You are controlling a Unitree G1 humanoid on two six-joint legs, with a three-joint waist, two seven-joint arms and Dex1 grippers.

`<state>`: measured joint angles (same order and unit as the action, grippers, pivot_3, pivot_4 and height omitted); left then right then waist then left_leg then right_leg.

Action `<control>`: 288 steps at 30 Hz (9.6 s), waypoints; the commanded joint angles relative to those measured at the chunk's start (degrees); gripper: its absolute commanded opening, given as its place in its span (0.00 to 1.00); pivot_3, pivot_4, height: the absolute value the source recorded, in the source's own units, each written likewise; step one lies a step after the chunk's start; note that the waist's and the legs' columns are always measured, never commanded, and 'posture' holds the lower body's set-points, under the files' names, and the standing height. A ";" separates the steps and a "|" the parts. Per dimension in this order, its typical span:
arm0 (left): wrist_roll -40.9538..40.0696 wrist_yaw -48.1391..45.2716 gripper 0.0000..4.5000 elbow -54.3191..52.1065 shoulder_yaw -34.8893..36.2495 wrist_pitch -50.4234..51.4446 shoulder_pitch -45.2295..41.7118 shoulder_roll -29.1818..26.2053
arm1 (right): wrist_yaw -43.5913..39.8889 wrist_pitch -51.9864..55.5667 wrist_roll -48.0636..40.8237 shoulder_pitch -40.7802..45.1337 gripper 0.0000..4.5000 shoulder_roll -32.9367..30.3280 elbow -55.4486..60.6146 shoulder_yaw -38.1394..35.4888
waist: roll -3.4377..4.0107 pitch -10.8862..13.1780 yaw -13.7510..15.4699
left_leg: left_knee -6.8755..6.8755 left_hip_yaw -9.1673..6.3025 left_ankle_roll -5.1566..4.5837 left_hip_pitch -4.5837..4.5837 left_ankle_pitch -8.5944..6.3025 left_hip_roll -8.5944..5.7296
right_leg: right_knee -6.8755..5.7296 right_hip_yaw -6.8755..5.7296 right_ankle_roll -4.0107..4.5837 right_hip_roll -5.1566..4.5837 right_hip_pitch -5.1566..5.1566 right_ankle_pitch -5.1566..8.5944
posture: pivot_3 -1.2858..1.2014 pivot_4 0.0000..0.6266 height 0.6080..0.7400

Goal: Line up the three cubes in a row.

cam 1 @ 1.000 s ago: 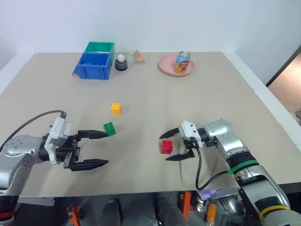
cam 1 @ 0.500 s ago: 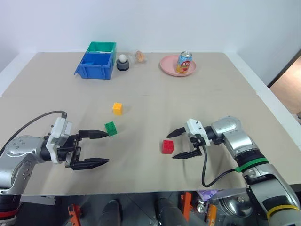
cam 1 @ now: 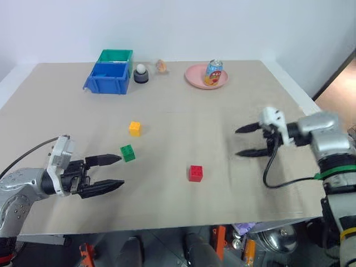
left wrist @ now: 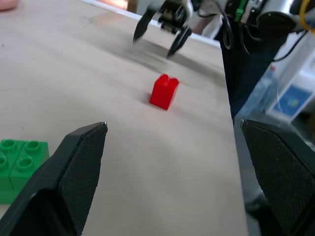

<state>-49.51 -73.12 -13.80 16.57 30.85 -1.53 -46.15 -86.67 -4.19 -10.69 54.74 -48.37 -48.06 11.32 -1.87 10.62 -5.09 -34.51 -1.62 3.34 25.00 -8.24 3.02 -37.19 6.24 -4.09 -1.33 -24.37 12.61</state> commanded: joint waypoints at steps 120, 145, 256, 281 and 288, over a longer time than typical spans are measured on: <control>34.68 -11.51 0.30 39.19 -28.26 -34.99 -33.03 22.90 | 18.19 41.35 -29.46 -29.28 1.00 2.34 68.26 -13.75 | -0.06 -0.05 0.89 | -0.14 -0.18 -0.02 0.15 0.01 -0.09 | -0.02 0.02 -0.17 0.05 0.07 -0.05 | 0.52 0.24 1.00; 36.01 -11.17 0.30 39.42 -28.25 -35.44 -31.54 20.43 | 13.03 35.78 -25.08 -32.10 1.00 -4.14 59.91 -15.17 | -0.06 -0.05 0.91 | -0.15 -0.17 -0.02 0.12 0.01 -0.09 | -0.02 0.02 -0.17 0.05 0.08 -0.05 | 0.52 0.24 1.00; 40.68 47.49 0.66 46.93 -14.17 -19.57 -38.76 32.36 | 27.77 31.99 -20.22 -27.47 1.00 7.02 57.31 -16.16 | -0.09 -0.05 2.38 | -0.37 -0.18 -0.07 0.07 0.19 -0.17 | -0.01 0.05 -0.32 0.03 0.23 -0.41 | 0.52 0.24 1.00; 29.47 5.61 0.30 40.51 -11.94 -38.88 -28.27 14.40 | 20.21 35.78 -23.08 -31.16 1.00 2.15 60.69 -15.23 | -0.08 -0.04 2.33 | 0.12 -0.15 0.02 0.15 0.25 -0.12 | 0.04 0.04 -0.15 0.03 -0.02 -0.13 | 0.52 0.24 1.00; 25.42 -7.60 0.30 31.25 -14.04 -37.40 -21.03 11.52 | 19.94 35.47 -22.46 -32.09 1.00 1.66 60.78 -14.59 | -0.08 -0.04 2.45 | -0.01 -0.09 0.07 0.17 0.22 -0.15 | 0.06 0.03 -0.20 -0.09 0.05 -0.09 | 0.52 0.24 1.00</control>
<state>-23.09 -77.99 19.86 2.76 -5.22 -23.18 -33.18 -66.28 31.87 -32.93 22.35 -46.13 11.02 -2.62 -1.95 10.58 -2.64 -34.52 -1.70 3.40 25.14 -8.02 2.88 -37.14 6.26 -4.27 -1.40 -24.32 12.49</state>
